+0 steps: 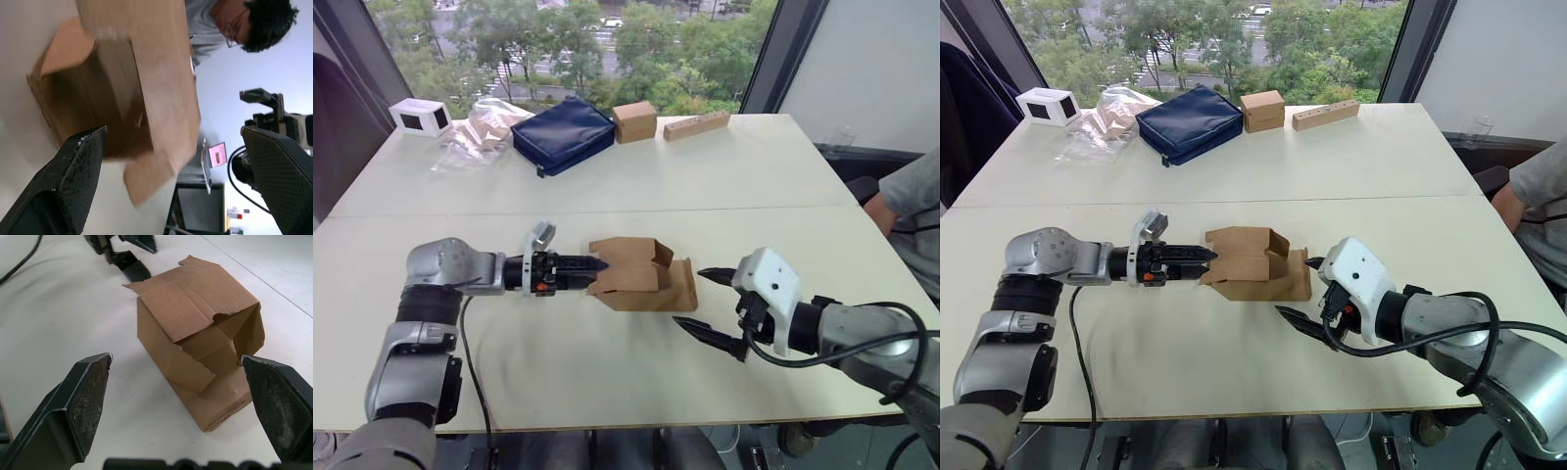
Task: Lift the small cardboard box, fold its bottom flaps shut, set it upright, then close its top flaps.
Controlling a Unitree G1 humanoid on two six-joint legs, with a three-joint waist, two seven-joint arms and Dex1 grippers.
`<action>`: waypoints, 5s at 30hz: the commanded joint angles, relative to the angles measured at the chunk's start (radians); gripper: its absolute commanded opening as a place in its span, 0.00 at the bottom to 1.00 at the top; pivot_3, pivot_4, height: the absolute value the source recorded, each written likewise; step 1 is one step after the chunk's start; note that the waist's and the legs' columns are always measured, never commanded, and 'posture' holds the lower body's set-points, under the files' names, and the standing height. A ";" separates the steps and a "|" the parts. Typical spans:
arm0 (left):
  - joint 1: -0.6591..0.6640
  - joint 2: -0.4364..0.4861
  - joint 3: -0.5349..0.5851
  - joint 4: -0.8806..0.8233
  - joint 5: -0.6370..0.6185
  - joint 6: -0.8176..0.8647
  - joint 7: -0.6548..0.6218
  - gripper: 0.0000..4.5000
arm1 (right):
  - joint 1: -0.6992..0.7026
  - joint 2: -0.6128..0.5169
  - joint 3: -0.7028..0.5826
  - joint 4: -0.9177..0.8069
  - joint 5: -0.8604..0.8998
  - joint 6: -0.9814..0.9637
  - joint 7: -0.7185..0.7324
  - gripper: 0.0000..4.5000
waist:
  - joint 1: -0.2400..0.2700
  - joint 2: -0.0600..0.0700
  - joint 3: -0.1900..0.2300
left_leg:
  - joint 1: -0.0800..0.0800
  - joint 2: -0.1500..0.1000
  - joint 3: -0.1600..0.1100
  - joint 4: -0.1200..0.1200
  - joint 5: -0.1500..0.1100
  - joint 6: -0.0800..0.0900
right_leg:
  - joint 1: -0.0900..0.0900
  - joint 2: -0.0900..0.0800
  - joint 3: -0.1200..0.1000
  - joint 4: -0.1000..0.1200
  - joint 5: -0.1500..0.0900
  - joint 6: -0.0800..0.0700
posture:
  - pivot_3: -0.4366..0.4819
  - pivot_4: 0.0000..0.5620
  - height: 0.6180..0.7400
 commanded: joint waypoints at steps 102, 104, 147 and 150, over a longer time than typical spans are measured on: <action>-0.126 -0.028 0.002 -0.508 0.029 -0.551 -0.185 0.00 | -0.292 0.151 -0.097 0.282 0.587 -0.240 -0.261 0.01 | -0.001 0.000 0.000 | -0.001 0.002 0.000 0.000 0.000 0.000 | -0.001 0.001 0.002 -0.001 0.000 0.000 | 0.48 0.27 1.00; -0.123 -0.024 0.004 -0.507 0.027 -0.551 -0.184 0.00 | -0.245 0.095 -0.153 0.262 0.642 -0.227 -0.253 0.01 | -0.001 0.000 0.000 | -0.002 0.001 0.000 0.000 0.000 0.000 | -0.001 0.001 0.002 -0.001 0.000 0.000 | 0.48 0.27 1.00; -0.107 -0.029 0.014 -0.536 -0.035 -0.511 -0.155 0.00 | -0.176 0.124 -0.051 0.289 0.476 -0.241 -0.145 0.01 | -0.002 0.000 0.001 | -0.001 0.002 0.001 0.000 0.000 0.001 | 0.000 0.002 0.002 -0.001 0.000 0.000 | 0.48 0.27 1.00; -0.107 -0.029 0.014 -0.536 -0.038 -0.511 -0.155 0.00 | -0.174 0.123 -0.051 0.288 0.477 -0.240 -0.144 0.01 | -0.003 0.000 0.001 | -0.001 0.002 0.001 0.000 0.000 0.001 | 0.000 0.002 0.002 -0.001 0.000 0.000 | 0.48 0.27 1.00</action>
